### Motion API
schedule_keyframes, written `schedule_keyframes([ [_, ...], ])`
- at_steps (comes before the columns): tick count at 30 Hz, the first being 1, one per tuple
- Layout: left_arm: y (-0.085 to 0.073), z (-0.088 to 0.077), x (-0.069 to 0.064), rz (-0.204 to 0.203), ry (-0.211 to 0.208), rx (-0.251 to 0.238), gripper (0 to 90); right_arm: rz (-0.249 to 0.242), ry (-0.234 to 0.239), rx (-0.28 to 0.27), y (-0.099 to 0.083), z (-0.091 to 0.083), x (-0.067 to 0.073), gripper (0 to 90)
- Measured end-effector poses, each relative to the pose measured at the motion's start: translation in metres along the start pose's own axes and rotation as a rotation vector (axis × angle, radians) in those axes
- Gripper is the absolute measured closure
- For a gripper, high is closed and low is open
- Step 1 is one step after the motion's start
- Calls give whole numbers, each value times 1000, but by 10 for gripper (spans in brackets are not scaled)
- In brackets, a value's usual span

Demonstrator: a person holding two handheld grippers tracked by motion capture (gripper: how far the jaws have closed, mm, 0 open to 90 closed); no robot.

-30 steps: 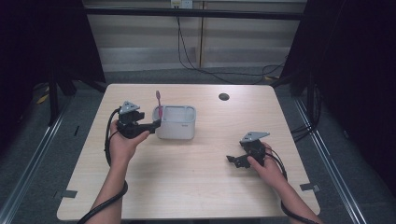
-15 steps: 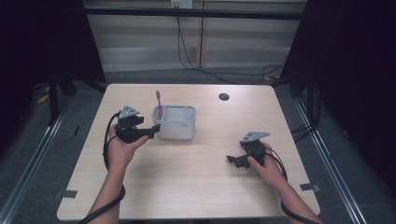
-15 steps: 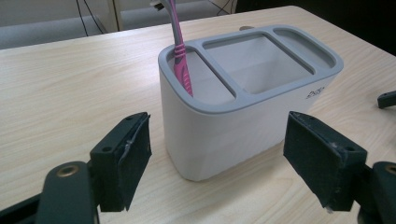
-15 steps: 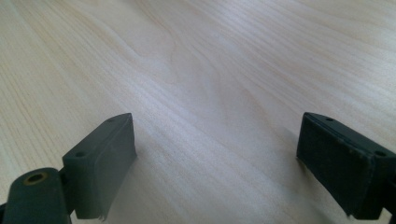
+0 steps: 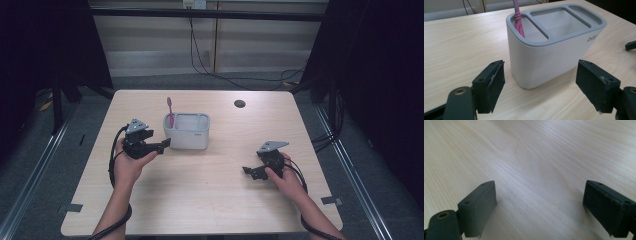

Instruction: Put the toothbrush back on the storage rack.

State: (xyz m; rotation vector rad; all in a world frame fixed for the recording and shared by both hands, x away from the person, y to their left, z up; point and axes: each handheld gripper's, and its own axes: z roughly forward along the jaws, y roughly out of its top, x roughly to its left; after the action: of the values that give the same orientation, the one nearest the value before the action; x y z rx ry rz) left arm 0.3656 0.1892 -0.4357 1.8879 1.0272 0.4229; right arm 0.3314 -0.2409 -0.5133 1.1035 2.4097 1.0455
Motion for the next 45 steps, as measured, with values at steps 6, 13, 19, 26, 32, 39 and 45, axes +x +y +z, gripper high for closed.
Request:
schedule_keyframes([
  [6, -8, 0, 1, -4, -1, 4, 229, -1, -2, 1, 0, 0, 0, 111],
  [13, -18, -1, 3, -8, 7, 18, 230, -1, -2, 1, 0, 0, 0, 111],
  [19, -25, -1, 5, -9, 7, 24, 229, -3, -1, 1, 0, 0, 0, 111],
  [26, -34, -2, 7, -9, 8, 32, 230, -1, -2, 1, 0, 0, 0, 111],
  [32, -42, -2, 8, -9, 12, 44, 229, -1, -3, 1, 0, 0, 0, 111],
  [39, -49, -2, 9, 0, 15, 56, 227, -1, -2, 1, 0, 0, 0, 111],
  [45, -53, -5, 11, 5, 20, 69, 225, -1, -1, 1, 0, 0, 0, 111],
])
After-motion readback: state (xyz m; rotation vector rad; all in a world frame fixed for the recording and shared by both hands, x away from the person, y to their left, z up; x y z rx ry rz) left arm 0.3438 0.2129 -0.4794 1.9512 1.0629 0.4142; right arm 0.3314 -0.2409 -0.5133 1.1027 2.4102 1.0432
